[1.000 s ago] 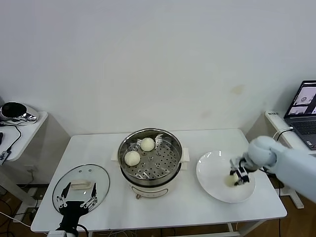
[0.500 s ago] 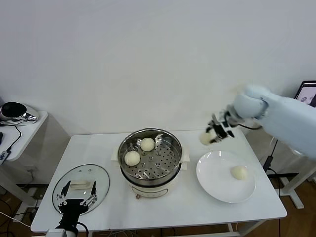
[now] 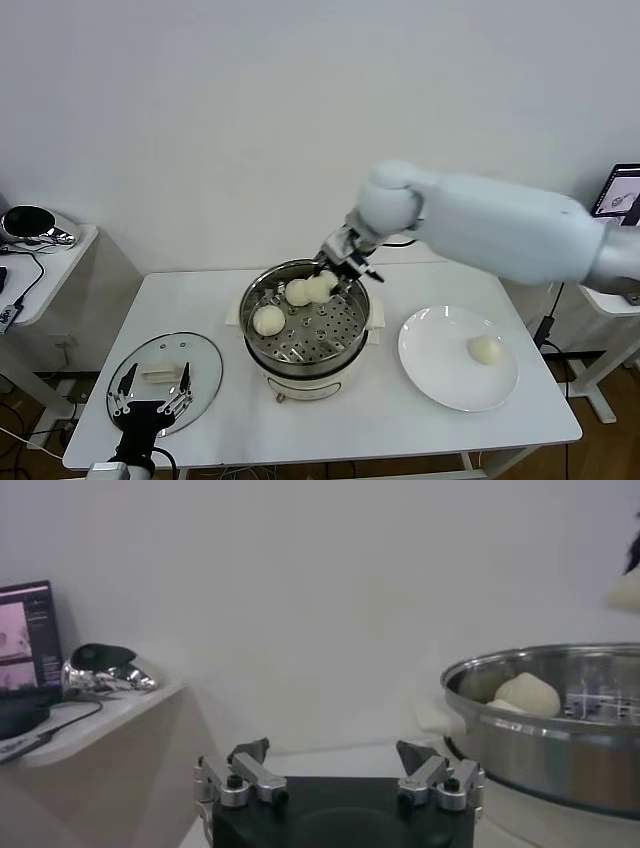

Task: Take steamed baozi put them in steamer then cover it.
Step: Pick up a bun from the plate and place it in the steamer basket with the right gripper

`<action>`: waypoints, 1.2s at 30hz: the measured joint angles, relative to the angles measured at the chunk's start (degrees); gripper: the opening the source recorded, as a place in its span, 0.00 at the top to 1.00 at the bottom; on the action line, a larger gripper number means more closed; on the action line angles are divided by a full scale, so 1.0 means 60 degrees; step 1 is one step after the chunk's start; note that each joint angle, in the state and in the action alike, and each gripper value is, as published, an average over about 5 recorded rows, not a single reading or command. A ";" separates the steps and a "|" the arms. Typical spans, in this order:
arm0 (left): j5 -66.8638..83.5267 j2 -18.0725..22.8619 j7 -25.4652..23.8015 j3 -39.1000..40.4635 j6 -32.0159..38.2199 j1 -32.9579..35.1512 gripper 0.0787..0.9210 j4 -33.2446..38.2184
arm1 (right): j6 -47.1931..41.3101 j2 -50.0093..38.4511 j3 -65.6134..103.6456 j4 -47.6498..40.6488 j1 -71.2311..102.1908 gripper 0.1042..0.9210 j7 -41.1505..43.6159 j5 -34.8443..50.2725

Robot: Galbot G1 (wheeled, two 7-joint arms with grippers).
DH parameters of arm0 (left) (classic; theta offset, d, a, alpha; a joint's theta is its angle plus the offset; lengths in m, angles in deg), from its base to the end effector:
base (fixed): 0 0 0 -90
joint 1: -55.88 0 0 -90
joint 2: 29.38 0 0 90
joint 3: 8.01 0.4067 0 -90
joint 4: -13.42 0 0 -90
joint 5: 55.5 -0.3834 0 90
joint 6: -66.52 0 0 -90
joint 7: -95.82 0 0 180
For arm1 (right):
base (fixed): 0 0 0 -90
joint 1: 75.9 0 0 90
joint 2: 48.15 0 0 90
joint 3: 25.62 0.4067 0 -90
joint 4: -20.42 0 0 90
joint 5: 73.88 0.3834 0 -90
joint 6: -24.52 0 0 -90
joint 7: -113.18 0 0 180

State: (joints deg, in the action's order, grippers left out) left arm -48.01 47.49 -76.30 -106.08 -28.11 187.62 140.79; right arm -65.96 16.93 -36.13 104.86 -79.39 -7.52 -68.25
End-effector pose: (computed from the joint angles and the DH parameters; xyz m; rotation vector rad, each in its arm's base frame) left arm 0.1188 0.0812 -0.3200 0.1640 -2.9964 -0.2196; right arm 0.5638 0.1532 -0.0353 1.9337 -0.9811 2.1057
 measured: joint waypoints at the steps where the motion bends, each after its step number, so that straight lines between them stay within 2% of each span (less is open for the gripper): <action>1: 0.0008 0.0005 0.0000 0.0000 0.0002 -0.0002 0.12 0.0009 | 0.0190 0.0137 -0.0067 -0.0018 0.0040 0.55 -0.0001 -0.0128; 11: 0.0040 0.0020 0.0007 0.0007 0.0031 0.0005 0.12 0.0006 | 0.1750 0.0896 -0.0575 -0.0094 0.0468 0.54 0.0029 -0.1381; 24: 0.0040 0.0028 0.0013 0.0005 0.0062 0.0032 0.12 -0.0036 | 0.2958 0.1129 -0.0695 -0.0127 0.0719 0.52 0.0010 -0.2343; 27: 0.0039 0.0032 0.0013 0.0013 0.0062 0.0029 0.12 -0.0041 | 0.3146 0.1099 -0.0699 -0.0098 0.0675 0.46 -0.0011 -0.2419; 36: 0.0040 -0.0037 0.0005 0.0025 0.0055 -0.0024 0.12 -0.0044 | 0.3267 0.0720 -0.0620 0.0168 0.0227 0.17 0.0152 -0.2232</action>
State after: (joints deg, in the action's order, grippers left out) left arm -47.77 47.27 -76.27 -105.93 -27.78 187.48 140.52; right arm -46.35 21.25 -39.85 105.87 -78.02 -6.61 -81.64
